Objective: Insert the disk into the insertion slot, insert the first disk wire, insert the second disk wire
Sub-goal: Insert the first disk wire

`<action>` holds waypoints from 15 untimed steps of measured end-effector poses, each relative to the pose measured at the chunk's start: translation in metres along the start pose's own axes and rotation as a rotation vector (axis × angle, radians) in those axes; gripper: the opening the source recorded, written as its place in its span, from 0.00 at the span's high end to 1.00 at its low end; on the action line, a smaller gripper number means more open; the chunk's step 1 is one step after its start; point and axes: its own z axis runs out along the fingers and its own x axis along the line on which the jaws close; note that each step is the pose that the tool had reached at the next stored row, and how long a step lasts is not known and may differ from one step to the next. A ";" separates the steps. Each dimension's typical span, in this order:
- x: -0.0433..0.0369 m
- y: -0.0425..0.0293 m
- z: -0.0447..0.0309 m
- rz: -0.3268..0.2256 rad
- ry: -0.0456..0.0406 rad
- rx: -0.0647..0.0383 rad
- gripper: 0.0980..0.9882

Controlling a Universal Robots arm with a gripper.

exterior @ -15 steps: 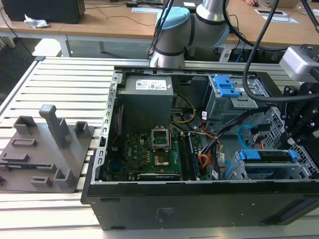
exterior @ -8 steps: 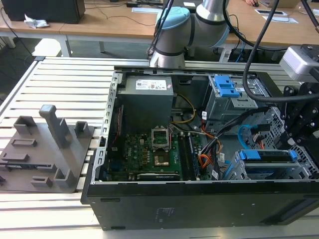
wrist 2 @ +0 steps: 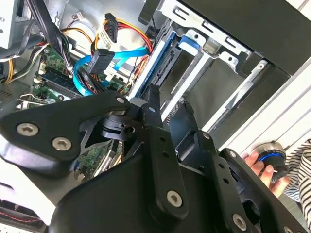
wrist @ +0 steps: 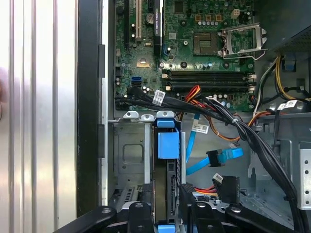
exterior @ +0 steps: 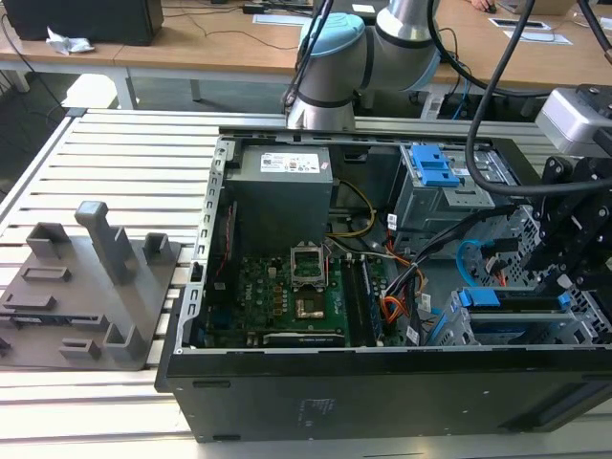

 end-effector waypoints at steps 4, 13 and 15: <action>-0.0089 -0.0055 -0.0003 -0.008 0.0003 0.000 0.70; -0.0093 -0.0052 -0.0174 -0.008 0.0005 0.000 0.70; -0.0100 -0.0052 -0.0176 -0.008 0.0009 0.000 0.70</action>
